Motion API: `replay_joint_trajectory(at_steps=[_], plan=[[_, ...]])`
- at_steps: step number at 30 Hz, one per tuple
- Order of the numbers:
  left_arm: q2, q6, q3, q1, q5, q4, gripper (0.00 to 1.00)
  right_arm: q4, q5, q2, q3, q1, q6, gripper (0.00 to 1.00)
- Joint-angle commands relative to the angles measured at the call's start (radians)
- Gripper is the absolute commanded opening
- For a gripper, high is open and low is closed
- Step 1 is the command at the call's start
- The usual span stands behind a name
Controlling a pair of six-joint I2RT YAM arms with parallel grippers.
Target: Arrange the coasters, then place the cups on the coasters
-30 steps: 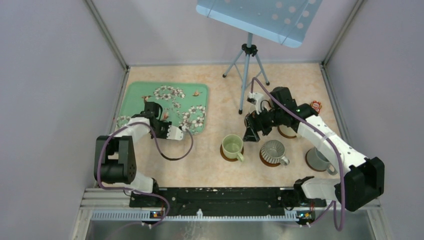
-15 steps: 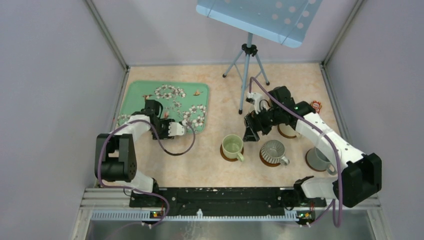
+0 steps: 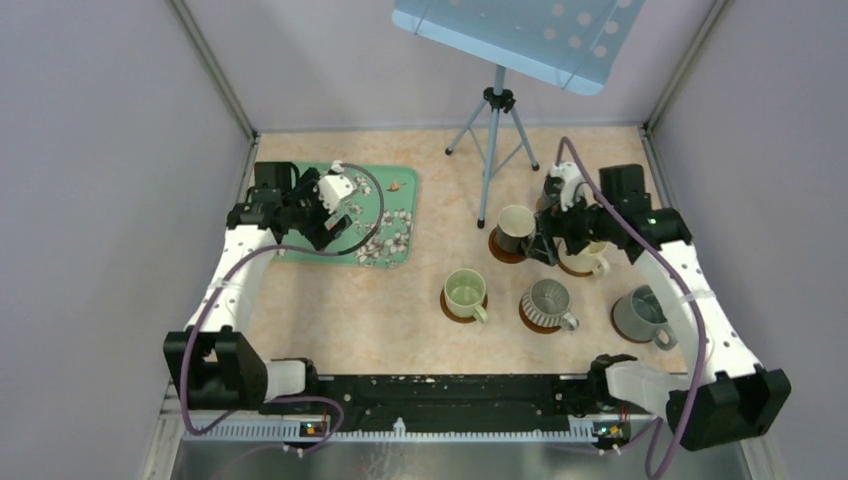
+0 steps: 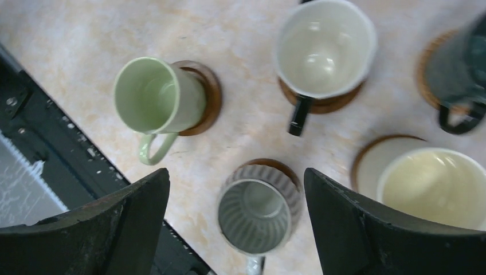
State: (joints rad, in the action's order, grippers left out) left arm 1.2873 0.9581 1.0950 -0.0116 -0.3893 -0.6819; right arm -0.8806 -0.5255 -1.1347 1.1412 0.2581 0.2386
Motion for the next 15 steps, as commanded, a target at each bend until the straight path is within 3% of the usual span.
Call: replay_joint_trajectory(at_steps=[1, 8, 15], plan=[[-0.014, -0.325, 0.093, 0.061, -0.117, -0.028, 0.99, -0.018, -0.022, 0.089, 0.039, -0.155, 0.076, 0.86], [0.025, -0.581, 0.083, 0.217, -0.200, 0.024, 0.99, -0.035, -0.120, 0.094, 0.021, -0.440, 0.177, 0.86], [0.052, -0.682, -0.001, 0.288, -0.198, 0.108, 0.99, 0.100, -0.150, 0.030, -0.065, -0.567, 0.162, 0.86]])
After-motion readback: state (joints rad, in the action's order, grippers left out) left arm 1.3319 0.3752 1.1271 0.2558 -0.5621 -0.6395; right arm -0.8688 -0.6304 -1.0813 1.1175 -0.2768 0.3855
